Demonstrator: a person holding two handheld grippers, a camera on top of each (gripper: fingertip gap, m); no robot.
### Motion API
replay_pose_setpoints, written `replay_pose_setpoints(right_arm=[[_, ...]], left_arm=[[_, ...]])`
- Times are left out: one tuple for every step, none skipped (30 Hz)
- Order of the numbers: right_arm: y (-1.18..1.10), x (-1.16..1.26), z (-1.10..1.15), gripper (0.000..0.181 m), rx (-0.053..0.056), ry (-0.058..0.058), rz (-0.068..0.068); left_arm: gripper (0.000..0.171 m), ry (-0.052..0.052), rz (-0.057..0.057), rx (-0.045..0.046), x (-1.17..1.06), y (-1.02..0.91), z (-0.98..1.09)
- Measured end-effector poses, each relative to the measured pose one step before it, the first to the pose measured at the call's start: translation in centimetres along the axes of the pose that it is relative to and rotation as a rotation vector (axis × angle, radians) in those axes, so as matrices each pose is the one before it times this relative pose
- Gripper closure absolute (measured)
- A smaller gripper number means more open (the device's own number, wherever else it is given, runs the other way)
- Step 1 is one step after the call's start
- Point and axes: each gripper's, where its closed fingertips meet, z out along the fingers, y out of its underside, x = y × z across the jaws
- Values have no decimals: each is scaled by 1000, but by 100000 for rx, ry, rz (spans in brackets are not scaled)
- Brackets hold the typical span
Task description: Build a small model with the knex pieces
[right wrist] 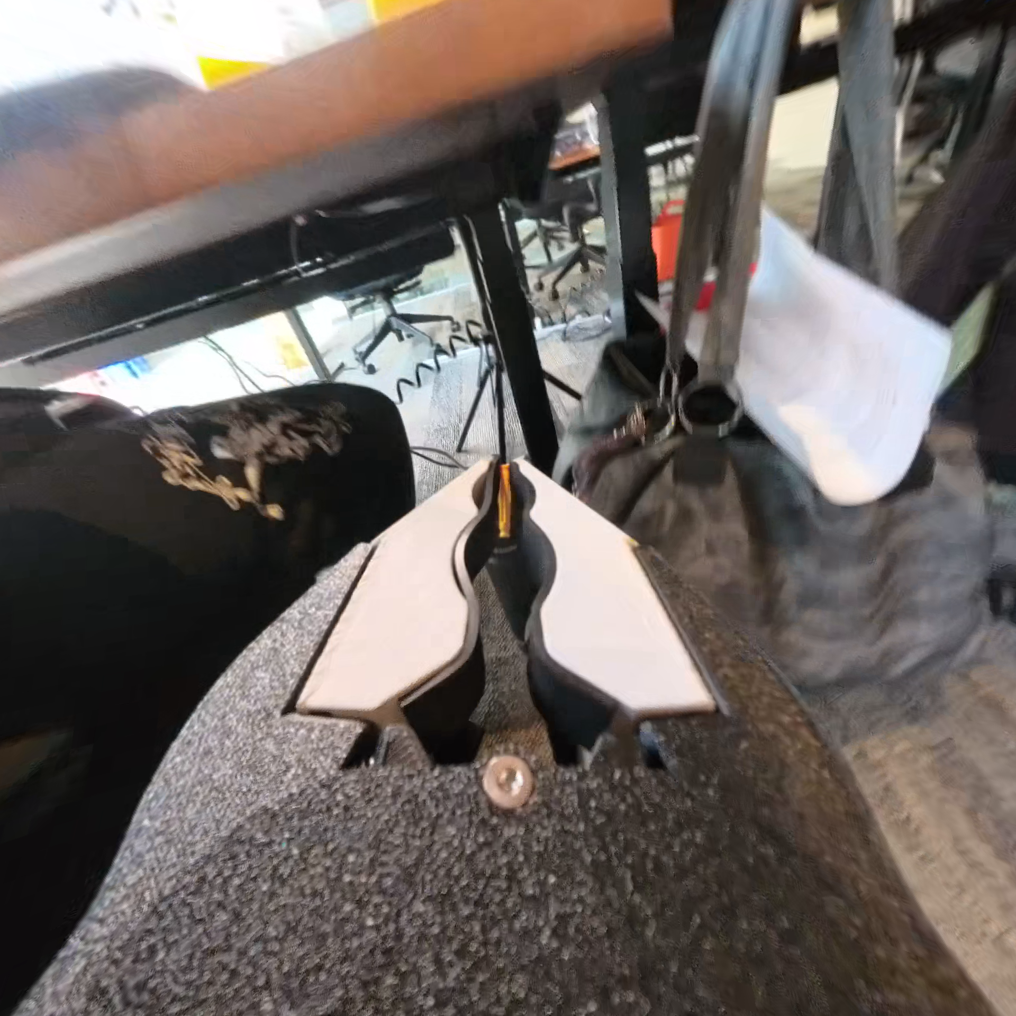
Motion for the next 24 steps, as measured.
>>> replay_pose_setpoints(right_arm=[[-2349, -750, 115, 180, 693, -1939, -4684], [-2398, -791, 264, 180, 1047, -2119, -4230], [-2365, -919, 475, 180, 1042, -2714, -3519], [-2337, -1093, 709, 180, 1171, -3263, -3125], [-2315, -1169, 977, 180, 1641, -2896, -2805], [-2269, -1325, 1288, 180, 1890, -3178, -1933], [-2298, -1640, 1587, 180, 2687, -4647, -746], [-2269, -1847, 1890, 180, 3422, -5413, 240], [-2051, -1838, 2207, 180, 3314, -4956, 867], [-1730, -1890, 2473, 180, 2911, -5155, 1519], [-1505, -1962, 2592, 181, 3379, -6012, 2495], [-1108, -1710, 2694, 181, 2828, -5508, 3191], [-575, -1383, 2761, 180, 1310, -4647, 3308], [-323, -1205, 2694, 180, 684, -4616, 4249], [-397, -1101, 2519, 180, 2089, -4548, 4855], [-311, -1030, 2356, 179, 2489, -4524, 4689], [-49, -947, 2215, 179, 1498, -4267, 3959], [115, -797, 2049, 179, 980, -3450, 2707], [281, -701, 1895, 179, 389, -2592, 1446], [447, -629, 1757, 179, -566, -1929, 330], [565, -606, 1615, 179, -1451, -1392, -582], [571, -559, 1428, 179, -1737, -935, -1170], [534, -526, 1247, 179, -1778, -659, -1344], [504, -491, 1054, 179, -1795, -585, -1109]], left_arm=[[111, 1294, 1247, 1954, 38, -108, -617], [112, 1449, 1158, 1704, -21, -109, -667], [112, 2303, 544, 1131, 15, -80, -677], [112, 3067, 131, 836, 48, -78, -684], [114, 3111, 123, 797, 30, -136, -717], [115, 3041, 269, 675, -2, -185, -736], [116, 4006, 579, 427, 106, -221, -780], [118, 4981, 691, 127, 244, -233, -794], [121, 4689, 517, 176, 192, -287, -800], [123, 4018, 163, 490, 122, -385, -783], [126, 3806, -172, 377, 101, -433, -775], [128, 3971, -136, -201, 135, -385, -751], [128, 3682, 268, -716, 127, -386, -750], [129, 2950, 844, -1296, 81, -346, -782], [129, 2207, 1427, -2158, 13, -238, -814], [129, 1507, 1967, -2812, -66, -105, -837], [129, 509, 2662, -2533, -193, -28, -873], [129, -415, 3403, -1654, -306, -2, -907], [129, -485, 3470, -1150, -311, 67, -937], [129, -170, 2835, -668, -285, 147, -890], [129, -58, 1830, 134, -286, 220, -824], [129, -96, 859, 893, -336, 260, -728], [130, -294, 82, 1295, -405, 323, -618], [130, -595, -545, 1487, -459, 384, -521]])
